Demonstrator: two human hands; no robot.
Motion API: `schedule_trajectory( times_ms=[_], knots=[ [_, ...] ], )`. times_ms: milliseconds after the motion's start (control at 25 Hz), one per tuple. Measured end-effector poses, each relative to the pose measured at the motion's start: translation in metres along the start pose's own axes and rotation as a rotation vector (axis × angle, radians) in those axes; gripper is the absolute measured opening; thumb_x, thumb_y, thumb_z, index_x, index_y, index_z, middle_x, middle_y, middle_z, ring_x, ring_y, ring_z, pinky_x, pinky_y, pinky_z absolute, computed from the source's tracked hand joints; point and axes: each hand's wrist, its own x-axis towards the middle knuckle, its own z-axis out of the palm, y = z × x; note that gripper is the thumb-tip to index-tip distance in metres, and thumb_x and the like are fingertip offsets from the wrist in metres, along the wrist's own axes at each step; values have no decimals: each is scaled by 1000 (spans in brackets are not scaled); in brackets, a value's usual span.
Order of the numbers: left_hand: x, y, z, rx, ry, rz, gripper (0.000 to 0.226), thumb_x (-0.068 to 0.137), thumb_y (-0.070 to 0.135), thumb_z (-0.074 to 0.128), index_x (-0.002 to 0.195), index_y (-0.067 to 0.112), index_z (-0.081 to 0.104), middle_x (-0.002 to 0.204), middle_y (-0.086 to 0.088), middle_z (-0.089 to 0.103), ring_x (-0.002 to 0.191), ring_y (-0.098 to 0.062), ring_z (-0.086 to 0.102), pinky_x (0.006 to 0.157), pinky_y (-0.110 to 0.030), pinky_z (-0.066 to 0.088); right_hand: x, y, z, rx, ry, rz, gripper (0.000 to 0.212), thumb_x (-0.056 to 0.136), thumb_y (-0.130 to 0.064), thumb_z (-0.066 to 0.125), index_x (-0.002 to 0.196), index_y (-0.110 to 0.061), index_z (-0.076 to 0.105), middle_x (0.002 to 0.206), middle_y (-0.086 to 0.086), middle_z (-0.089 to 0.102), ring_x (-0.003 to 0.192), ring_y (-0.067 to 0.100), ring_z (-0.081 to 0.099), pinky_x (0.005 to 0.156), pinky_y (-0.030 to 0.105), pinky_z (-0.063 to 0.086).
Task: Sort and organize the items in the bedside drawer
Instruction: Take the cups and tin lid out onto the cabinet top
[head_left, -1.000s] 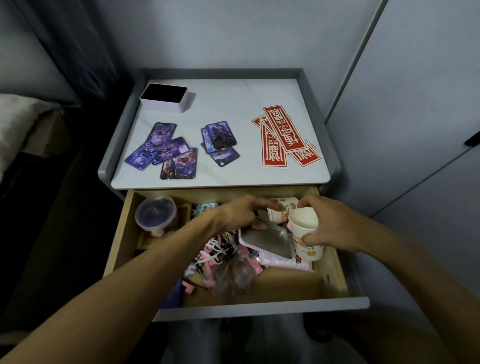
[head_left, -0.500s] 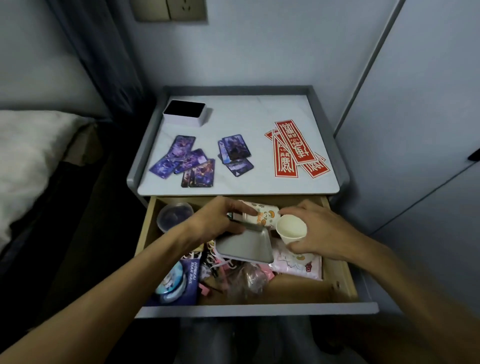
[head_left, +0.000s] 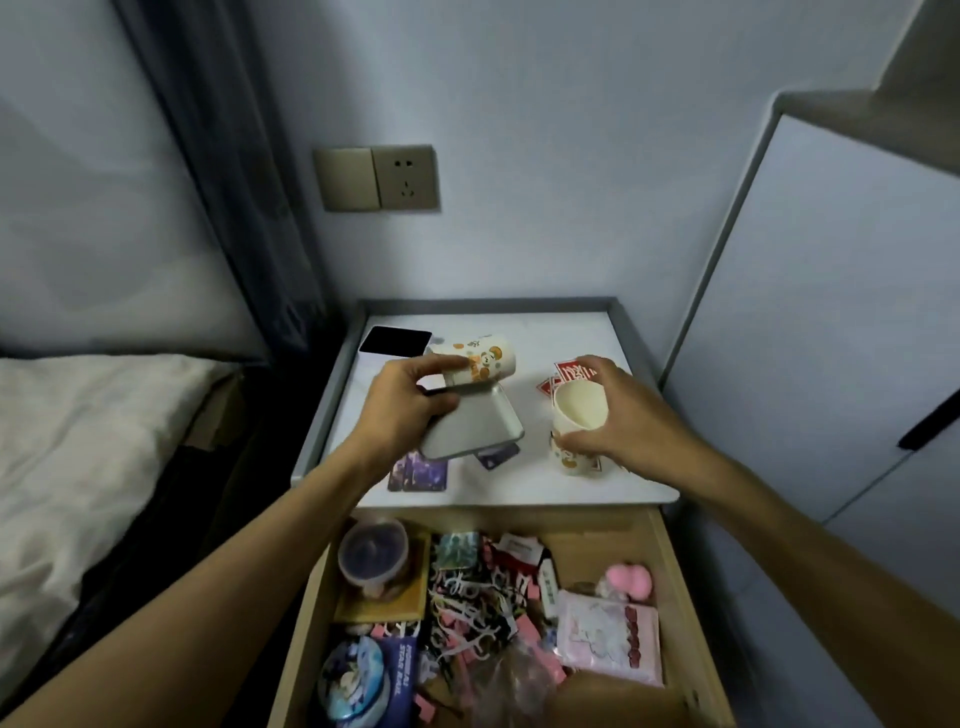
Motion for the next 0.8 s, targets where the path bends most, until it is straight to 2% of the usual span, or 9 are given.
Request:
schedule_trajectory(
  times_ms=[80,160,240,400,480,600,800],
  knots=[
    [46,-7,8,52,72,35,46,80,-5,69,108,31,73,118,-3,68,100,-22,67,89,-41,57,30,9,-4,-86,60,49,89,71,-39,84,141,-28,31,140,-2,45,109,20,57,83,34,55],
    [97,-15,22,105,136,41,48,77,-3,71,104,37,73,116,-2,70,98,-18,67,88,-38,57,66,19,-6,-165,116,56,83,71,-32,85,136,-25,34,137,0,46,107,22,56,80,36,55],
    [150,-27,39,153,150,51,46,78,0,73,107,35,73,113,1,71,95,-17,68,87,-37,57,106,33,-7,-224,140,32,85,71,-27,85,139,-25,35,140,0,43,117,25,50,87,37,51],
    [206,-50,57,238,117,83,43,80,4,72,108,36,73,112,1,71,92,-17,67,84,-37,57,158,50,5,-333,138,-93,88,75,-18,80,147,-26,30,147,-2,41,134,21,36,109,39,27],
    [227,-62,66,284,82,108,42,80,6,73,108,37,73,113,4,71,94,-16,67,84,-38,56,183,60,16,-390,141,-136,87,75,-14,77,147,-26,30,145,-3,45,133,18,39,111,37,23],
    [243,-74,76,377,53,153,41,78,10,76,108,37,73,114,8,71,97,-16,66,86,-39,54,205,69,29,-374,146,-166,83,73,-9,77,142,-27,35,137,-4,52,127,17,45,107,34,26],
    [243,-72,80,485,93,142,32,76,26,81,106,36,73,98,6,74,84,-13,65,75,-29,51,223,71,39,-396,179,-191,81,73,-8,79,141,-21,37,136,0,53,127,19,45,106,33,25]
  ],
)
